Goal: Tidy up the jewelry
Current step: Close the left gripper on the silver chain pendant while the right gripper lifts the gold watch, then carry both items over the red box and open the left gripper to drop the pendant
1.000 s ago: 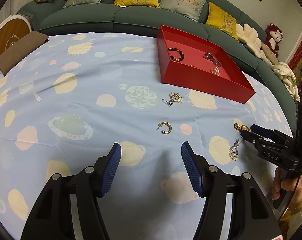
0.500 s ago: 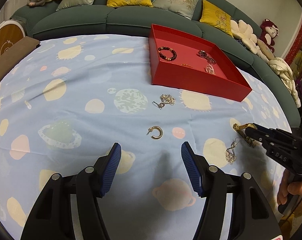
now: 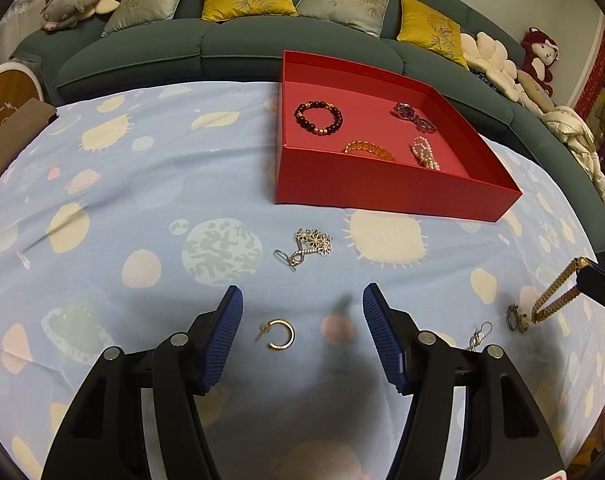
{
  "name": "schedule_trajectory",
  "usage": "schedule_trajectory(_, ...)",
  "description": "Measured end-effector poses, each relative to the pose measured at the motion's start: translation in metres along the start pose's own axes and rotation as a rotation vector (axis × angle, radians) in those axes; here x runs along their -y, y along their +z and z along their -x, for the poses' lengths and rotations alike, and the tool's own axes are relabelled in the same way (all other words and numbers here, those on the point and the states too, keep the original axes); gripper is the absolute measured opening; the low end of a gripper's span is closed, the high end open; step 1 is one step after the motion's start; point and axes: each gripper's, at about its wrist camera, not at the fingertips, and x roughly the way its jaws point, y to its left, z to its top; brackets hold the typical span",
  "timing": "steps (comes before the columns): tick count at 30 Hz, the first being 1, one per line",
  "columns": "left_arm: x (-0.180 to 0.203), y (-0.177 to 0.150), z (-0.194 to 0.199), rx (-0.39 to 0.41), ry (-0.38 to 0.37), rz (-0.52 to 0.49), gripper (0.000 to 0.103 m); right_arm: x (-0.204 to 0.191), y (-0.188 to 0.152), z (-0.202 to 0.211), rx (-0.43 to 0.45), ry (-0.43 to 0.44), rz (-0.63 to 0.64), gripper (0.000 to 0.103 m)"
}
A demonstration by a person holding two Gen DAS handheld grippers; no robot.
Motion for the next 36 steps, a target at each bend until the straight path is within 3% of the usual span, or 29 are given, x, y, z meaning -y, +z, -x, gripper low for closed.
schedule_trajectory(5, -0.002, 0.016, -0.020, -0.010, -0.006, 0.036, 0.059, 0.004, 0.001, 0.003, 0.005, 0.003, -0.013, 0.021)
schedule_trajectory(9, 0.001, 0.020, -0.027, 0.005, 0.027, 0.015, 0.052, 0.006, 0.000, 0.002, 0.003, 0.001, -0.013, 0.021)
schedule_trajectory(13, 0.007, 0.018, -0.028, 0.027, 0.061, -0.031, 0.027, 0.009, -0.002, -0.001, -0.008, -0.004, -0.022, 0.021)
schedule_trajectory(16, 0.008, 0.018, -0.028, 0.032, 0.064, -0.039, 0.015, 0.011, -0.002, -0.002, -0.013, -0.004, -0.031, 0.021)
schedule_trajectory(21, 0.013, 0.015, -0.028, 0.040, 0.076, -0.068, 0.012, 0.010, -0.002, 0.002, -0.004, 0.000, -0.028, 0.021)
schedule_trajectory(22, 0.013, 0.014, -0.027, 0.041, 0.073, -0.070, 0.005, 0.010, -0.002, 0.003, -0.003, 0.000, -0.029, 0.021)
schedule_trajectory(25, 0.015, 0.013, -0.023, 0.034, 0.044, -0.065, 0.001, 0.009, -0.001, 0.004, 0.002, 0.003, -0.030, 0.021)
schedule_trajectory(36, 0.019, 0.010, 0.017, 0.069, -0.049, -0.040, 0.000, -0.002, 0.013, 0.018, 0.053, 0.031, -0.018, 0.021)
